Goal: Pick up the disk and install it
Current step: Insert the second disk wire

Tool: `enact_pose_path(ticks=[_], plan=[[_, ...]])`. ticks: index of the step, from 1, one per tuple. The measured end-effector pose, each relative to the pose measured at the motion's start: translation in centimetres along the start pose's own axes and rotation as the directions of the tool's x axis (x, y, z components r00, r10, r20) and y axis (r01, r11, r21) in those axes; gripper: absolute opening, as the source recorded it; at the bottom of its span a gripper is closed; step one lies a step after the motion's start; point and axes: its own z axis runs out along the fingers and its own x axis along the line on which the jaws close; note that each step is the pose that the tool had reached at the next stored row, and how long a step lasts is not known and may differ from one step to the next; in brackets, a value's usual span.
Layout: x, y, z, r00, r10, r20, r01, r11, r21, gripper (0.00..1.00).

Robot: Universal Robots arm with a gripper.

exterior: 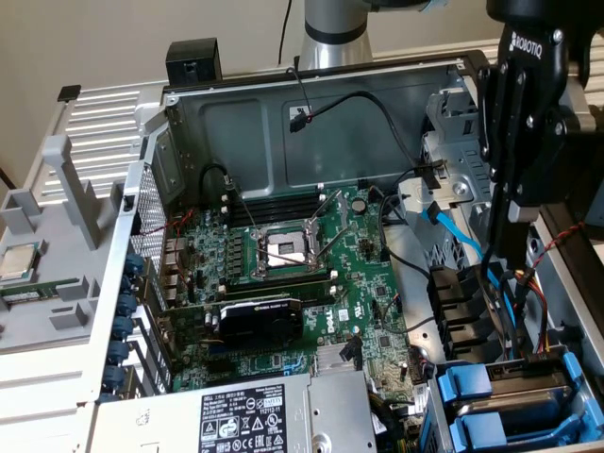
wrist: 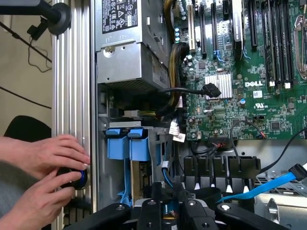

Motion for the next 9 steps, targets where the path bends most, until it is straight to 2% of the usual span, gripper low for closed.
enact_pose_path(ticks=[9], plan=[[0.0, 0.0, 0.0, 1.0, 0.0, 0.0, 0.0, 1.0, 0.0, 0.17]])
